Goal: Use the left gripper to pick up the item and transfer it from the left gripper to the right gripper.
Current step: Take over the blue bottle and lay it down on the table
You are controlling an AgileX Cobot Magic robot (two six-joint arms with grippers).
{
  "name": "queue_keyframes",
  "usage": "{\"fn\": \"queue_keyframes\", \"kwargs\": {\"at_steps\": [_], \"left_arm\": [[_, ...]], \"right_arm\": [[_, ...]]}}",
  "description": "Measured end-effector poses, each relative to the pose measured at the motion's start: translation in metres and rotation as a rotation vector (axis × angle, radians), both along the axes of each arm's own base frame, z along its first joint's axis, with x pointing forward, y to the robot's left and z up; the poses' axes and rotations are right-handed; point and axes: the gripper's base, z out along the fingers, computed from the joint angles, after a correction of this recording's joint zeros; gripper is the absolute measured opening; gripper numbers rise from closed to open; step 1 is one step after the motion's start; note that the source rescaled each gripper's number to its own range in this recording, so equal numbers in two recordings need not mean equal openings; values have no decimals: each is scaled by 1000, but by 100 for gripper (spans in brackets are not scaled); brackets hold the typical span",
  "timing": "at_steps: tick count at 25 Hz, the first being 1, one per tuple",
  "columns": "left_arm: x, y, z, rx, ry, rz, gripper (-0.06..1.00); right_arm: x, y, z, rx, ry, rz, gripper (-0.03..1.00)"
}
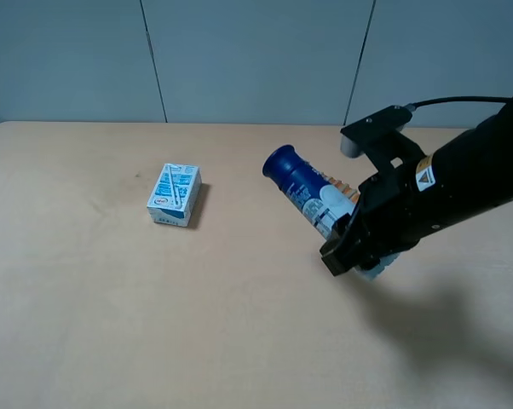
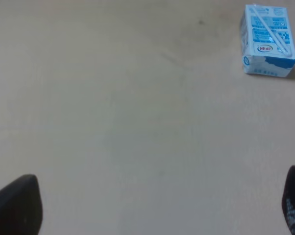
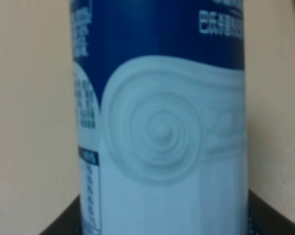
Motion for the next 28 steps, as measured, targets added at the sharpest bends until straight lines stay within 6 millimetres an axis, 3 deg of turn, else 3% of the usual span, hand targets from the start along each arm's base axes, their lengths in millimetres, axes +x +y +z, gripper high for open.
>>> {"fn": "queue_keyframes", "kwargs": {"at_steps": [6, 9, 20, 28], "left_arm": [[0, 0, 0, 0, 0, 0, 96], [0, 0, 0, 0, 0, 0, 96], [0, 0, 0, 0, 0, 0, 96], [0, 0, 0, 0, 0, 0, 96]], "right_arm": [[-9, -6, -17, -30, -7, 80, 0], [-6, -3, -21, -27, -32, 101, 0], [11, 9, -67, -101, 6, 120, 0], [14, 11, -83, -130, 36, 121, 0]]}}
